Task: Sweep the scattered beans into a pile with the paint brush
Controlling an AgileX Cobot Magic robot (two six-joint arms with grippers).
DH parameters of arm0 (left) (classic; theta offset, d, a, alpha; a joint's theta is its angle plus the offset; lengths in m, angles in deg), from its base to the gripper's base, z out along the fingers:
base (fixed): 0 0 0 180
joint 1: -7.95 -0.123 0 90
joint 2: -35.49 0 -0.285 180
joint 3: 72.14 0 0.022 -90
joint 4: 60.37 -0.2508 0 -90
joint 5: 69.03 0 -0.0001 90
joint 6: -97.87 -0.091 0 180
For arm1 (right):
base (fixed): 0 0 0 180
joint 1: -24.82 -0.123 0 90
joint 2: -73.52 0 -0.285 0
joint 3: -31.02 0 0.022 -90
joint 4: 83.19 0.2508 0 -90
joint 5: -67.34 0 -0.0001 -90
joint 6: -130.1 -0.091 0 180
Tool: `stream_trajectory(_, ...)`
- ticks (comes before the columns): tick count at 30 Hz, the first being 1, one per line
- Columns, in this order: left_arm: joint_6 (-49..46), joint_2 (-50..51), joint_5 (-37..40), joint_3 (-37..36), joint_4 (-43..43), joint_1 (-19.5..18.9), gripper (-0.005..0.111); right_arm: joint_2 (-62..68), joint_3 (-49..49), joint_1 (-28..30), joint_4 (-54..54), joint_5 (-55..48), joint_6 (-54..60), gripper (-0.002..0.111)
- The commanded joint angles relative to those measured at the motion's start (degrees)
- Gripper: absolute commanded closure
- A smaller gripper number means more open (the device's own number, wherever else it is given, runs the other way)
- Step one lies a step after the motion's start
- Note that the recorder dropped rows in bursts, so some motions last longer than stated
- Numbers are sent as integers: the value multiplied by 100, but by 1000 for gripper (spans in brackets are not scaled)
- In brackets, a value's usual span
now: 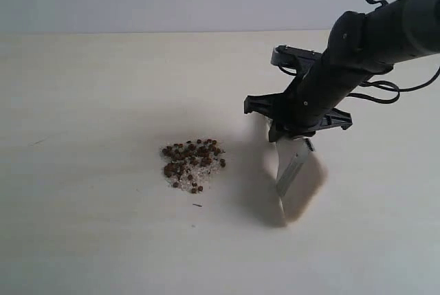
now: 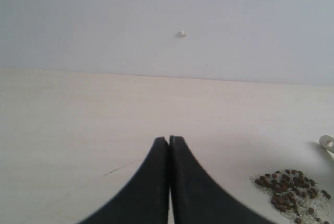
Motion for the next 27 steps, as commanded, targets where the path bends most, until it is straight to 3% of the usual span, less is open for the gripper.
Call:
stream_trajectory(1,11,-37,-7,-18,-10,36,107,7,-5,25,-650,97,-323,79)
stream_trajectory(7,11,-37,-7,-18,-10,36,107,7,-5,25,-687,147,-311,65)
stream_trajectory(14,11,-37,-7,-18,-10,36,107,-49,-5,25,-687,315,-297,65)
stream_trajectory(21,11,-37,-7,-18,-10,36,107,-1006,-5,25,-1038,538,-297,65)
stream_trajectory(23,11,-37,-7,-18,-10,36,107,-1374,-5,25,-1242,470,-423,70)
stream_trajectory(27,11,-37,-7,-18,-10,36,107,-2268,309,12,-1783,666,-970,100)
